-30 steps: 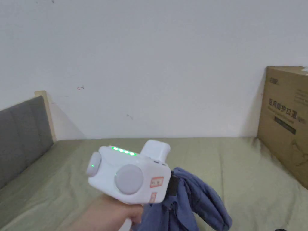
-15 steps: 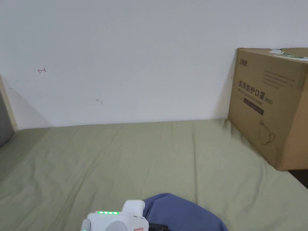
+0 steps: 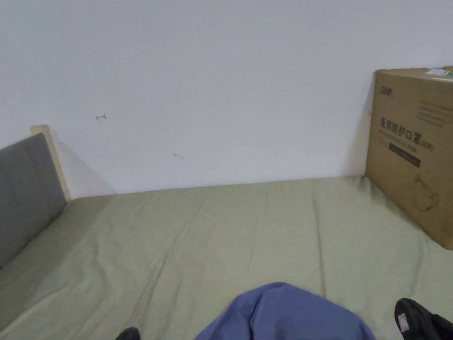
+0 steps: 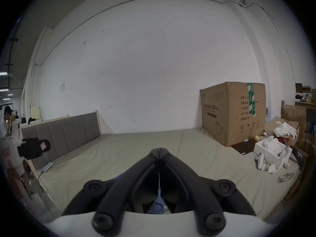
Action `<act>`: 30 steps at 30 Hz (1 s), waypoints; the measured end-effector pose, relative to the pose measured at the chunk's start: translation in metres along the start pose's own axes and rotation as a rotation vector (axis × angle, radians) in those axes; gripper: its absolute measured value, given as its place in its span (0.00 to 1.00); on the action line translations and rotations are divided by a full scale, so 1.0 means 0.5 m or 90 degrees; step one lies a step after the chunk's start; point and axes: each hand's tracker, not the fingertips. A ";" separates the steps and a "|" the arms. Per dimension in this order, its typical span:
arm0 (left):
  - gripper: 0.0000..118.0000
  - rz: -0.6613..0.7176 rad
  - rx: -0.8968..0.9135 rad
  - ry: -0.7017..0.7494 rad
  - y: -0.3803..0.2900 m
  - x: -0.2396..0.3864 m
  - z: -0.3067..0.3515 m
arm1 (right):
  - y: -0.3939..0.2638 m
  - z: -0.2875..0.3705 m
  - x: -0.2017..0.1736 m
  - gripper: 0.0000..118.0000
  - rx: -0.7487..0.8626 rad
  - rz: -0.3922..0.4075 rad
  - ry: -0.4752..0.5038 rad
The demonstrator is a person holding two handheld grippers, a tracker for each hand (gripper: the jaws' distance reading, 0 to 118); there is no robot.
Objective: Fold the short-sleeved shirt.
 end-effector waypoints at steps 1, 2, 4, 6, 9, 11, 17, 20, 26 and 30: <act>0.00 0.021 -0.005 -0.009 -0.005 -0.009 0.009 | 0.002 0.003 -0.002 0.00 0.001 -0.003 0.004; 0.00 0.020 -0.014 -0.013 -0.005 -0.013 0.009 | 0.005 0.004 -0.003 0.00 -0.002 -0.004 0.012; 0.00 0.006 -0.021 0.000 -0.006 -0.015 0.004 | 0.007 0.001 -0.005 0.00 -0.009 0.007 0.022; 0.00 -0.010 -0.016 0.017 0.003 -0.017 -0.003 | 0.009 0.001 -0.007 0.00 -0.010 0.020 0.018; 0.00 0.020 -0.015 0.016 0.026 -0.024 -0.025 | 0.013 0.000 -0.004 0.00 -0.011 0.009 0.017; 0.00 0.021 -0.100 -0.008 0.065 -0.039 -0.093 | 0.016 -0.001 -0.001 0.00 -0.018 -0.003 0.018; 0.00 0.124 -0.580 -0.113 0.012 -0.149 -0.412 | 0.012 -0.009 0.005 0.00 -0.051 0.006 0.021; 0.00 0.087 -0.631 -0.026 -0.081 -0.180 -0.498 | -0.001 -0.015 0.009 0.00 -0.068 0.008 0.025; 0.91 0.100 -0.665 0.020 -0.216 -0.208 -0.570 | -0.027 -0.046 0.013 0.00 -0.125 0.028 0.019; 0.86 0.069 -0.702 -0.027 -0.276 -0.176 -0.583 | -0.050 -0.078 0.013 0.00 -0.160 0.027 0.017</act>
